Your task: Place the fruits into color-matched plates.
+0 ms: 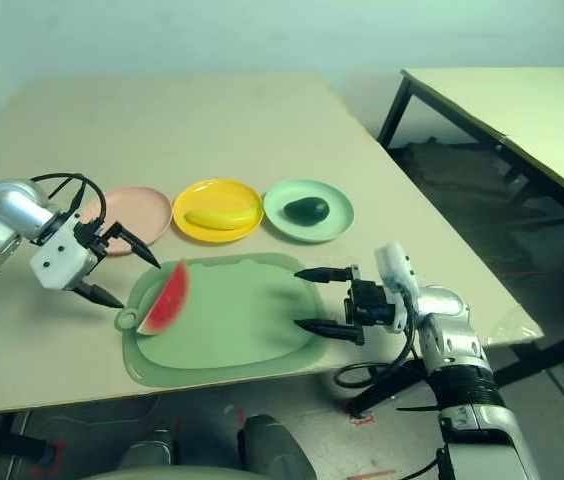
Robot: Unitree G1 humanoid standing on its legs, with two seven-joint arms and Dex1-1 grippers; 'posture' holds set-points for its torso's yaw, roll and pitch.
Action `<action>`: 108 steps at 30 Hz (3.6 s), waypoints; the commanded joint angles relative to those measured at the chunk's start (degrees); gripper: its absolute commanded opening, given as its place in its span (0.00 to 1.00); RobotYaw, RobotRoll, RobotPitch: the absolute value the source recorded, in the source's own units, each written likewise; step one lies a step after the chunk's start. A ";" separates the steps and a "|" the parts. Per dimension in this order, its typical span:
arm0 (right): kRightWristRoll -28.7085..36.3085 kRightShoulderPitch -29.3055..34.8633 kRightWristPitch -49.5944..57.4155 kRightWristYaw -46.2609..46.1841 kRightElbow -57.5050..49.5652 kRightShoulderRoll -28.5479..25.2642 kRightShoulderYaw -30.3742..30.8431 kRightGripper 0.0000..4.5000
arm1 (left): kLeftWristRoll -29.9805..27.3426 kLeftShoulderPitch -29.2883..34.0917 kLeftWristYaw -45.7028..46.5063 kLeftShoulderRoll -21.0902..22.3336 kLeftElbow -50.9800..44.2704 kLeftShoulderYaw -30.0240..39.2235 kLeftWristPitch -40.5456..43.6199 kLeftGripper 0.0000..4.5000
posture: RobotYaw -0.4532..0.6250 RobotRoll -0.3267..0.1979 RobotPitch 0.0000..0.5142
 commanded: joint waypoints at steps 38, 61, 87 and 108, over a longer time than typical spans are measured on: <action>-0.76 0.57 0.23 0.19 -0.84 1.44 0.51 1.00 | 13.88 2.42 -0.63 -12.98 15.87 4.01 -12.47 0.91 | 0.14 0.62 0.02; -1.83 0.70 -0.03 0.19 -0.76 2.39 0.25 1.00 | 15.10 2.41 -0.63 -11.70 14.98 6.25 -7.69 0.28 | 0.14 0.62 0.02; -1.98 -1.09 1.76 -0.78 0.44 4.48 -2.14 1.00 | 18.23 -3.64 -0.45 -8.78 20.44 16.08 -2.55 0.28 | 0.16 0.62 0.00; -0.73 3.84 12.94 -10.22 -10.68 7.48 -7.14 1.00 | 52.96 -7.27 36.66 -2.77 29.30 18.88 8.44 0.28 | 0.15 0.62 0.01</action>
